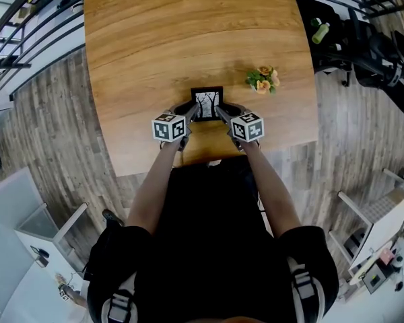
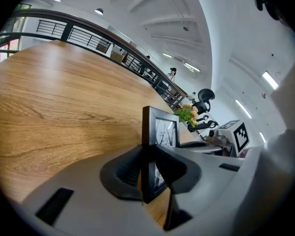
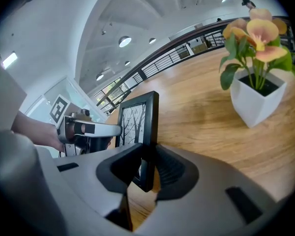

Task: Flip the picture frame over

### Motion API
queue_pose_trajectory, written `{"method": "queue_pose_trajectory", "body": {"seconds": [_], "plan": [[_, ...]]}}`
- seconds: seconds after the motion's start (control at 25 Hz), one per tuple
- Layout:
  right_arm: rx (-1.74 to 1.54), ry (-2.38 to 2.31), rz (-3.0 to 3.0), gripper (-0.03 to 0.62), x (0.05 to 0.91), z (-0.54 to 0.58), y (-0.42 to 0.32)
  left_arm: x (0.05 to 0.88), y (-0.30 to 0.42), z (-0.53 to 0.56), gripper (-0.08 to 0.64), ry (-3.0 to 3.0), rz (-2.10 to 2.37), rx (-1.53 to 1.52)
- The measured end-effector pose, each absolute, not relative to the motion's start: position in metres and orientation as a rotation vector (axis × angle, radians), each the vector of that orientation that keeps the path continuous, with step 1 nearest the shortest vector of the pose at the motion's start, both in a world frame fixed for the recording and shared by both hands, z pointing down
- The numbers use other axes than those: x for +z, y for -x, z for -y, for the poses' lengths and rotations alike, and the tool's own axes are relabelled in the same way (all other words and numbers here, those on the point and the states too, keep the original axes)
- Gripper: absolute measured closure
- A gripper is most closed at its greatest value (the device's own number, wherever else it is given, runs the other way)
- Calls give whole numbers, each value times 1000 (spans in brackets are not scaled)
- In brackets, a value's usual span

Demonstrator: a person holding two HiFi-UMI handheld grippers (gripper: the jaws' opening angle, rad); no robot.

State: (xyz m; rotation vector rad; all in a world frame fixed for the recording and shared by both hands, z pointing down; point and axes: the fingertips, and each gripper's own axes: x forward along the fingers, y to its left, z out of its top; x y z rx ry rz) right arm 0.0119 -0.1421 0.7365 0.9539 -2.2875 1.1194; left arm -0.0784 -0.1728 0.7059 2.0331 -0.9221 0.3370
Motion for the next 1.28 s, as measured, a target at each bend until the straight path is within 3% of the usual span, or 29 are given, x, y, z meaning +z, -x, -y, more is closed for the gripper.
{"method": "queue_pose_trajectory", "body": {"seconds": [0.72, 1.28], "plan": [[1116, -945, 2282, 483, 751, 154, -2, 724, 90, 184, 465, -1970, 1024, 346], [911, -967, 2196, 468, 761, 162, 0, 743, 94, 186, 456, -1906, 1106, 472]]}}
